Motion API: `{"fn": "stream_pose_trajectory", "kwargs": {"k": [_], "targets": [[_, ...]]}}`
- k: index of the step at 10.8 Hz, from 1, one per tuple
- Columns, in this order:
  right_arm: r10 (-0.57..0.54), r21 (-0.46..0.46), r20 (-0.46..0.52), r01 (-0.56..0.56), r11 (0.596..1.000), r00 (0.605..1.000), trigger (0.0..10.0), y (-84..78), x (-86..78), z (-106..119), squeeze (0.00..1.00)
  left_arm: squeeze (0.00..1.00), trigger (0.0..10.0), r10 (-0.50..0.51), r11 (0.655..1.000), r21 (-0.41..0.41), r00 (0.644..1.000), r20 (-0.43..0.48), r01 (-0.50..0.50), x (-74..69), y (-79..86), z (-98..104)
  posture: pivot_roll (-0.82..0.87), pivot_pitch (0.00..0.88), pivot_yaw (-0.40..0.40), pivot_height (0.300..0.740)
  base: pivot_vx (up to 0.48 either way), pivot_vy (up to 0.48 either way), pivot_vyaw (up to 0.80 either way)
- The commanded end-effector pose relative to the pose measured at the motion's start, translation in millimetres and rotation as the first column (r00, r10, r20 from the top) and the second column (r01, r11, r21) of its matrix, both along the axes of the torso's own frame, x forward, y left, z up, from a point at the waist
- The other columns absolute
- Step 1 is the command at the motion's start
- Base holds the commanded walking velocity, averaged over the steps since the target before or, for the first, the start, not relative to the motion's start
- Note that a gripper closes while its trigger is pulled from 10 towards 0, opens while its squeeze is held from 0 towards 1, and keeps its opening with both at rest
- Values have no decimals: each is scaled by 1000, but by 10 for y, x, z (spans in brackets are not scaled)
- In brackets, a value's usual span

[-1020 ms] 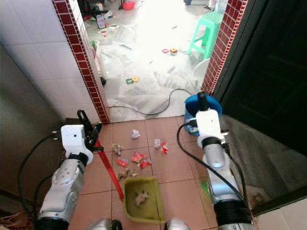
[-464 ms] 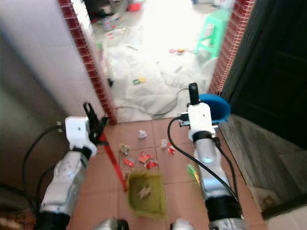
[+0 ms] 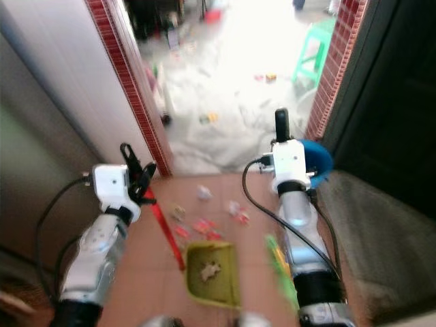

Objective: Sweep floor

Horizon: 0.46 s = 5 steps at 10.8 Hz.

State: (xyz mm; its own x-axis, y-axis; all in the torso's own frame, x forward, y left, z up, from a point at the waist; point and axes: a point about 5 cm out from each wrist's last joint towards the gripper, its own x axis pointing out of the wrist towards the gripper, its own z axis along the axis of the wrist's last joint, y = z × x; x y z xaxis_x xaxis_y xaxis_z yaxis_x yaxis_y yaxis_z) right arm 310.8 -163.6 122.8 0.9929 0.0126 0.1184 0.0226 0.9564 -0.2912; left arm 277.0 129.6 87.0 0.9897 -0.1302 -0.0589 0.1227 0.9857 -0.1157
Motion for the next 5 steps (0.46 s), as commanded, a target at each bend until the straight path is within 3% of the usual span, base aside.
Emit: {"fn": "stream_pose_trajectory", "kwargs": {"k": [1, 3, 5], "targets": [[10, -39, 9, -10, 999, 1000, 10000, -15, 20, 27, 0, 0, 10000, 13, 1000, -12, 998, 61, -12, 53, 18, 140, -142, 0, 66, 740, 0, 0, 0], [27, -78, 1, -27, 997, 1000, 10000, -27, 23, 47, 0, 0, 10000, 16, 1000, -11, 997, 69, -15, 61, 0, 138, -147, 0, -10, 740, 0, 0, 0], [109, -158, -24, -111, 981, 994, 10000, 61, 51, 88, 0, 0, 10000, 19, 1000, 16, 995, 99, -21, 135, -18, 177, -149, 0, -87, 740, 0, 0, 0]]}}
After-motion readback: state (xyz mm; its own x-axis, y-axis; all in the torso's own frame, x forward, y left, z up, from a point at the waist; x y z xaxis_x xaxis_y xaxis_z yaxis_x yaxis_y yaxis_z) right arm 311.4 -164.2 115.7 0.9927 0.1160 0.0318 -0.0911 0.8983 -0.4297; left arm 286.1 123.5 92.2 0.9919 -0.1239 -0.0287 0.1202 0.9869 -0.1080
